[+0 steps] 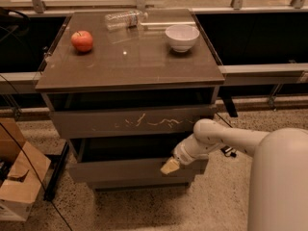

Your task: Open middle drawer

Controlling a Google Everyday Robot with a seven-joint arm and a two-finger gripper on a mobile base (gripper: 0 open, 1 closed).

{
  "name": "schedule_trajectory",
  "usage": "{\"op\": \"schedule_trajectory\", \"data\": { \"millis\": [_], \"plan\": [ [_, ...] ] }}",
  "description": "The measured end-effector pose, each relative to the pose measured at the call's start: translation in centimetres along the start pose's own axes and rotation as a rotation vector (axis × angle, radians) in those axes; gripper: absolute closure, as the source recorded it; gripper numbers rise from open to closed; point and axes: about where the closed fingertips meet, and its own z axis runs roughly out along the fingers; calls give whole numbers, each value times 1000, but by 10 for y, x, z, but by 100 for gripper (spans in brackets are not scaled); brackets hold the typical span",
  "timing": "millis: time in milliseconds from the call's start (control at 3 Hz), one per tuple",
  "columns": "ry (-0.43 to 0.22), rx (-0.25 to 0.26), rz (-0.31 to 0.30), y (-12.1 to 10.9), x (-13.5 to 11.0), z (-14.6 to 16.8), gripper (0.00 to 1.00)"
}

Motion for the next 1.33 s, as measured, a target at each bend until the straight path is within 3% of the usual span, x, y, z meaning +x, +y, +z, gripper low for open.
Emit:
{"op": "schedule_trajectory", "data": {
  "millis": [333,667,1333],
  "plan": [
    [0,0,0,-1,-1,0,72],
    [75,-8,45,21,26,0,70],
    [94,-9,67,28,33,-2,23]
  ]
}}
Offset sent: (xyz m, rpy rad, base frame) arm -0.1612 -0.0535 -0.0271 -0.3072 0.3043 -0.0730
